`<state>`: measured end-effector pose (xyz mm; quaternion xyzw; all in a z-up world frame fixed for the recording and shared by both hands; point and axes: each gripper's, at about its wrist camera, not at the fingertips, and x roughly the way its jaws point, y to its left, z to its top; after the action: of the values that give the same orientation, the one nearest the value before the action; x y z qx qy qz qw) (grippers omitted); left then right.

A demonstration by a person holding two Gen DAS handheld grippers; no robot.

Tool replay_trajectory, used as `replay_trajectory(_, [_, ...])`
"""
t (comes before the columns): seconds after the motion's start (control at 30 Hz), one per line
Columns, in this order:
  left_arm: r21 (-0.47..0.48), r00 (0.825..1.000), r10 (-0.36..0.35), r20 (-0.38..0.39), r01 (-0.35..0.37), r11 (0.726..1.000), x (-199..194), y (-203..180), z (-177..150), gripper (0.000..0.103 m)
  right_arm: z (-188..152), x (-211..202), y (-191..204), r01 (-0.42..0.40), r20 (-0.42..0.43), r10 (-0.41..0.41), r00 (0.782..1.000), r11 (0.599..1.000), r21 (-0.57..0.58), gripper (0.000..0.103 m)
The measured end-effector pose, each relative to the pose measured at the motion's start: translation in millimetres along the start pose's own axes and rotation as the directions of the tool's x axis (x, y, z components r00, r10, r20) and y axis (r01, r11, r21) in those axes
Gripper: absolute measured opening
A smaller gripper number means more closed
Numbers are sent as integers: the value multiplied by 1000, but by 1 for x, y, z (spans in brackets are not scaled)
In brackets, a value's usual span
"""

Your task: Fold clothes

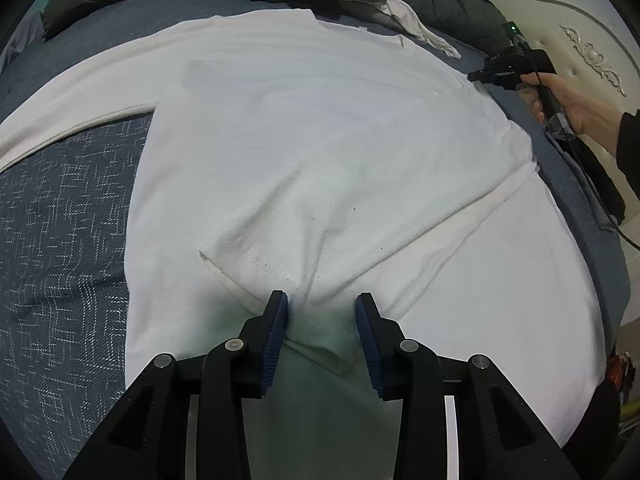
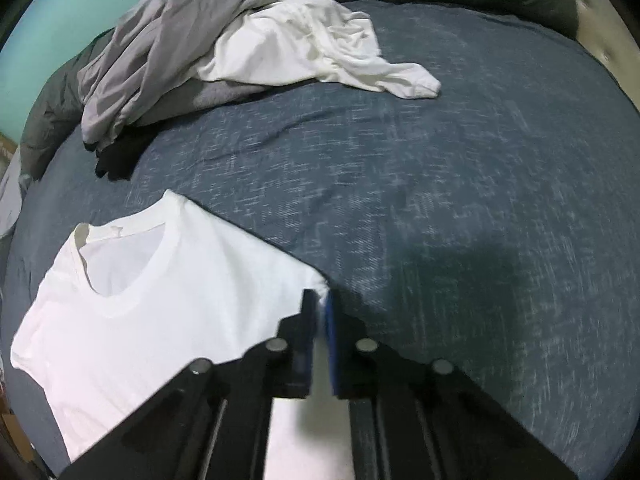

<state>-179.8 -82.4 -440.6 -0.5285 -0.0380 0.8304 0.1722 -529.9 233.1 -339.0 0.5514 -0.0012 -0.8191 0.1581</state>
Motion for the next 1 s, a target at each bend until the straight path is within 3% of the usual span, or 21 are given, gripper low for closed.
replay_trajectory(0.1, [7, 1000, 8, 1, -8, 1000, 3, -4, 3, 39, 8, -9, 5, 15, 63, -13, 998, 1000, -26, 2])
replay_trajectory(0.33, [12, 1000, 12, 9, -12, 1000, 4, -7, 2, 39, 23, -1, 24, 85, 98, -73, 993, 989, -122, 2])
replay_trajectory(0.6, [-17, 1000, -6, 14, 6, 1000, 0, -3, 1, 40, 18, 18, 8, 103, 82, -98, 992, 993, -56, 2])
replay_trajectory(0.7, [-48, 1000, -25, 18, 26, 999, -4, 3, 2, 40, 16, 9, 3, 62, 121, -57, 991, 997, -36, 2])
replay_trajectory(0.8, [-67, 999, -28, 28, 30, 997, -8, 8, 5, 40, 14, -11, -1, 40, 185, -38, 982, 999, -12, 8])
replay_trajectory(0.9, [-90, 999, -24, 48, 28, 996, -15, 14, 7, 40, 10, -40, -11, 14, 252, -21, 967, 999, 29, 21])
replay_trajectory(1.0, [-111, 996, -7, 86, 16, 994, -30, 22, 5, 42, -8, -58, -22, -38, 264, 22, 964, 998, 52, 35])
